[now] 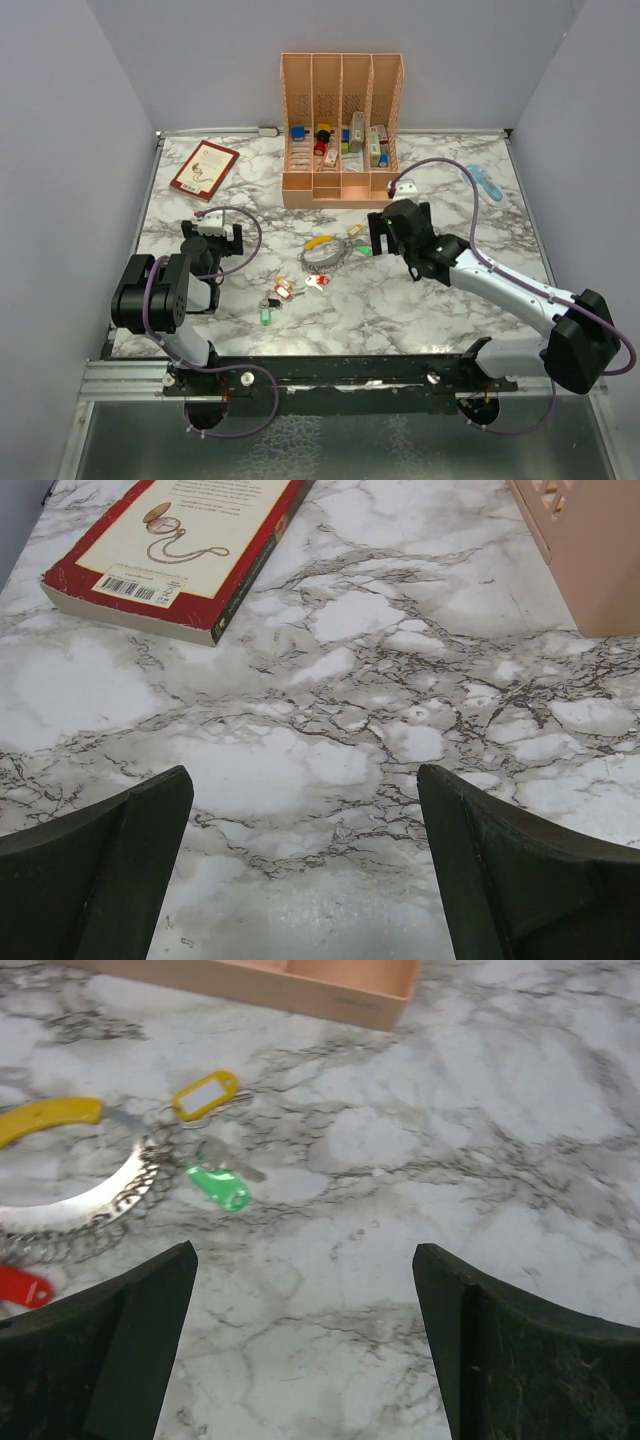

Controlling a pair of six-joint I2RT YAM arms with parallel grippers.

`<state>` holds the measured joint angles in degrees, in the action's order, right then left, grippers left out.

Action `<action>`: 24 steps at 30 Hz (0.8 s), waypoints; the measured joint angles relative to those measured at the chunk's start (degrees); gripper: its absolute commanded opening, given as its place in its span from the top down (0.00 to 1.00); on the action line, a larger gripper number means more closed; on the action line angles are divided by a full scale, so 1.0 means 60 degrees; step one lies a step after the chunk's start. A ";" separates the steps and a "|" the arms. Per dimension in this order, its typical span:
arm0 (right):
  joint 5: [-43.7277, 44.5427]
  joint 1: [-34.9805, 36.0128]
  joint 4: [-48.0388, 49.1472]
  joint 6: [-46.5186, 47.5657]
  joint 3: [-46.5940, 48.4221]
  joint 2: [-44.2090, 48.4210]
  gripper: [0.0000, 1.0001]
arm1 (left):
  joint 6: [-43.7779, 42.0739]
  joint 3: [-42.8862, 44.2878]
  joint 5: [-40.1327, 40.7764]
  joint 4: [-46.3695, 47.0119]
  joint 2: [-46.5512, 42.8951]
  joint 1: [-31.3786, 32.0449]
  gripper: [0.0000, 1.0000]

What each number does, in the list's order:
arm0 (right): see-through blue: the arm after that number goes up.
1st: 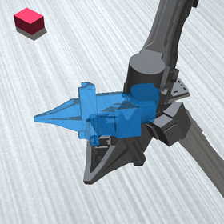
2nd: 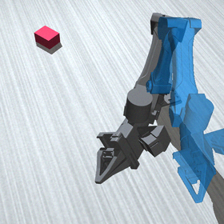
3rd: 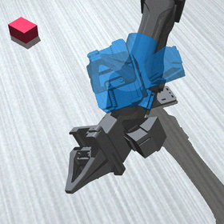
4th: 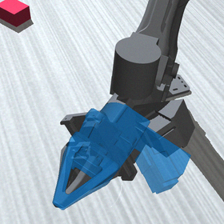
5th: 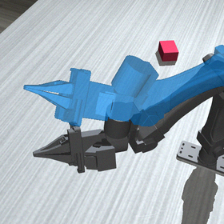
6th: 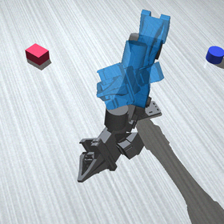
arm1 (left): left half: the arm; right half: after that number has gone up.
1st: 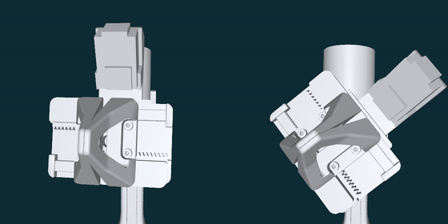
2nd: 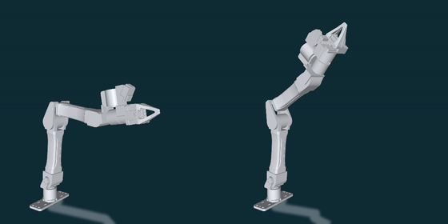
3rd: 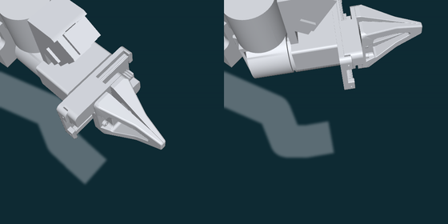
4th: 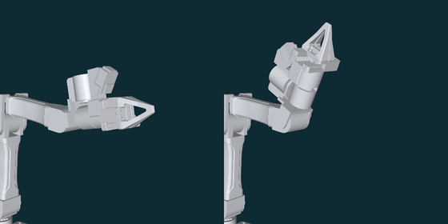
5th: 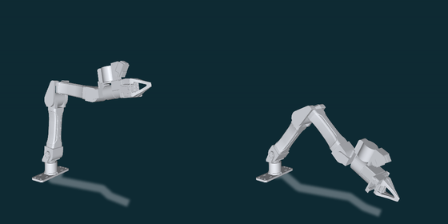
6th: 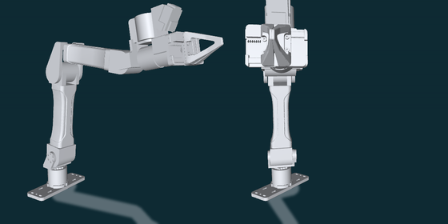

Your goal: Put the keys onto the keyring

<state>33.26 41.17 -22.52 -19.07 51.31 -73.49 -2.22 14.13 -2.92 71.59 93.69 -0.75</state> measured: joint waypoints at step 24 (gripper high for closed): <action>-0.7475 0.0328 0.2586 0.0368 0.1730 -0.3730 0.39 | -0.0004 0.0000 0.0000 0.0004 0.0000 0.0000 0.02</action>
<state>-11.60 43.13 -7.01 -16.86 61.69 -95.88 -2.24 14.13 -2.92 71.61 93.69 -0.75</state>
